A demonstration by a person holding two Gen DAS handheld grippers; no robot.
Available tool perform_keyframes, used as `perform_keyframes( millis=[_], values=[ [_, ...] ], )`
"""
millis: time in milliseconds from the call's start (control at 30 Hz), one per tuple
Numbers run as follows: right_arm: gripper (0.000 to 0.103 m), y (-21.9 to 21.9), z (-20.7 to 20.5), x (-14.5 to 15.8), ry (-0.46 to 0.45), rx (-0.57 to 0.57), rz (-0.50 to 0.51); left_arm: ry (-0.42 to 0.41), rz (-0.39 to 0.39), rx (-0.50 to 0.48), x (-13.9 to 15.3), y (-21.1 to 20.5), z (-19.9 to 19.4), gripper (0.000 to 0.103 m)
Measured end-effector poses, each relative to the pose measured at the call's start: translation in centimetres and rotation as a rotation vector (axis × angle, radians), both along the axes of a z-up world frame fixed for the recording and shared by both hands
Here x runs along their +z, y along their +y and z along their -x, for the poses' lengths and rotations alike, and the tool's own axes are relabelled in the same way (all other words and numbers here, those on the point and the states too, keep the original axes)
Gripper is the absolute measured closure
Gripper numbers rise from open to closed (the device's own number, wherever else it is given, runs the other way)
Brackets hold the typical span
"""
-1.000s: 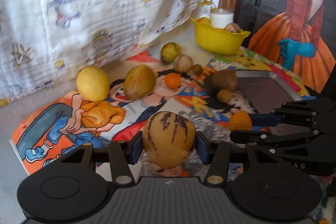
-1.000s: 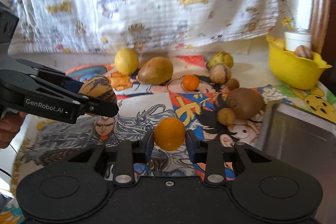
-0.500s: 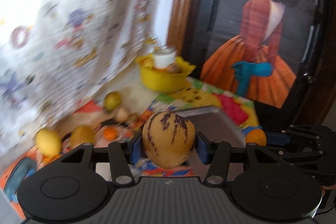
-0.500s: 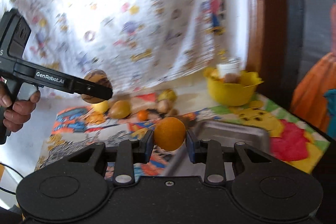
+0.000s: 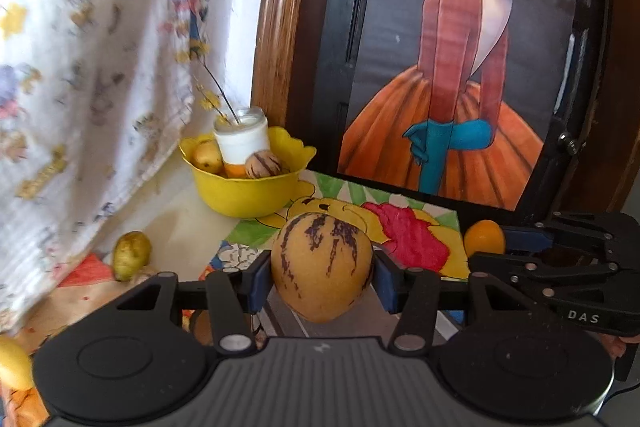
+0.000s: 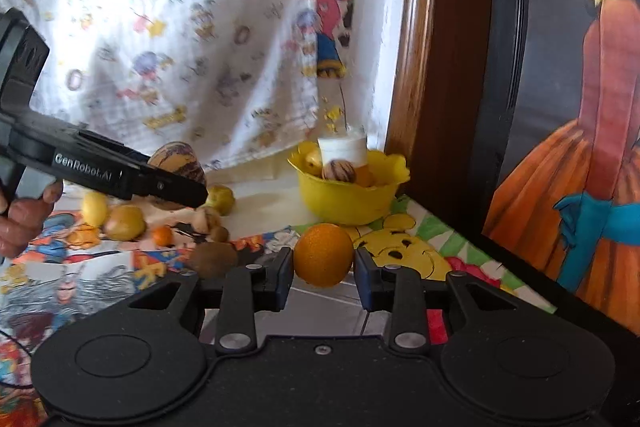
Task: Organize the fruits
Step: 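Carry the pepino onto the metal tray and open the left tool while the right tool releases the orange there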
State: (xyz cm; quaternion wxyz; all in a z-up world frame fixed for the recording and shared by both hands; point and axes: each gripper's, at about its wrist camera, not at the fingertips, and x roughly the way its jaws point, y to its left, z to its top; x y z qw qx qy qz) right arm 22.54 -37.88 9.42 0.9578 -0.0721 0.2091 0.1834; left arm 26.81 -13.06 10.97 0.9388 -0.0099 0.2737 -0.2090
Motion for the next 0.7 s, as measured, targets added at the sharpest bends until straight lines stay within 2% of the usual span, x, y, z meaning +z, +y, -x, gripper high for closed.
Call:
perform_keyframes(
  millis=[333,700],
  values=[
    [0.068,-0.5,-8.1,-7.1,0.072,-0.005,0.056,0.087,0.007,-0.018,-7.5,-1.8,-7.7,0.047],
    [0.068,-1.0,-11.1,-10.9,0.147,-0.002,0.094,0.154,-0.039,-0.046,-11.3,-3.8,-10.7,0.047]
  ],
)
